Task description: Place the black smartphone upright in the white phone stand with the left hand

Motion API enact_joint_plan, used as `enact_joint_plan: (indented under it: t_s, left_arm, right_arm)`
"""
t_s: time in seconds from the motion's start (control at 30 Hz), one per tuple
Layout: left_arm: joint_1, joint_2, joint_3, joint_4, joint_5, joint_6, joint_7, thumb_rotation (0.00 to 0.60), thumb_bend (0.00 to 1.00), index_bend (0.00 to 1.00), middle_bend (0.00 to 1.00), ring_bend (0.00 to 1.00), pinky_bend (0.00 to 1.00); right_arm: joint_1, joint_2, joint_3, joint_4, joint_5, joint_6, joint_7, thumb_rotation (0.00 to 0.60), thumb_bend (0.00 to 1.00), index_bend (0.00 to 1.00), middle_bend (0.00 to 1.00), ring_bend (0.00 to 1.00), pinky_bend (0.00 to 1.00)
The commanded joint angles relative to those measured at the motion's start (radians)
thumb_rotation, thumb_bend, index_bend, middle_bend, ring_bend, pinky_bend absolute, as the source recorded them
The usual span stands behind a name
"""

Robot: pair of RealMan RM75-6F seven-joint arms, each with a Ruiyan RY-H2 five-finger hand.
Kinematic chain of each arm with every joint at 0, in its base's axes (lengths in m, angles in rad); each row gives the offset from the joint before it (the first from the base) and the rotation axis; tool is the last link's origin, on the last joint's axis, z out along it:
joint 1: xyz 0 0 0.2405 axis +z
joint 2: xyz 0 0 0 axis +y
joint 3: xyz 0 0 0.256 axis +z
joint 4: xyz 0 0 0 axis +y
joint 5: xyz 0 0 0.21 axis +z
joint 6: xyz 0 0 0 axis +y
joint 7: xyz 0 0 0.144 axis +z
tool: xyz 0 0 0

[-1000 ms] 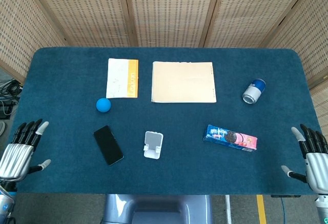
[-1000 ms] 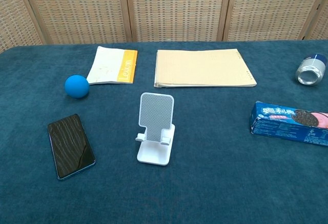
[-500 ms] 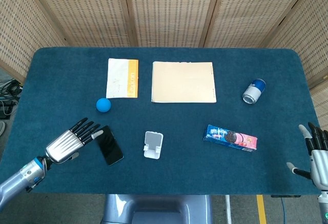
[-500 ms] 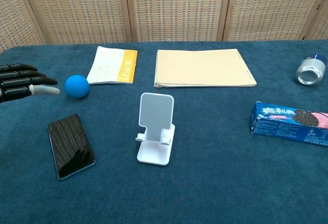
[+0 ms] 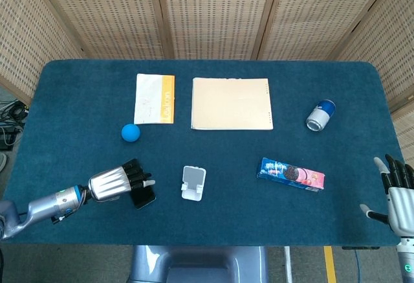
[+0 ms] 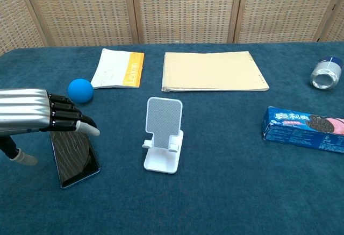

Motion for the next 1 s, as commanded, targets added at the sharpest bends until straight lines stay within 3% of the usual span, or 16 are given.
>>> enact_joint_plan:
  t_s: [0.03,1.0]
  left_arm:
    - [-0.019,0.0,0.017,-0.008,-0.004,-0.021,0.015,0.6,0.1,0.13,0.18,0.25,0.27]
    - [-0.126,-0.042,0.068,-0.058,-0.079,-0.182,0.08,0.6,0.1,0.16,0.2,0.26,0.28]
  right_arm:
    - [0.002,-0.003,0.003,0.003,0.009,-0.005,-0.005,0.6,0.0,0.04,0.0,0.0,0.0]
    - [0.013,-0.016,0.012,0.018,0.043,-0.029,-0.021,0.6,0.0,0.04,0.0,0.0,0.0]
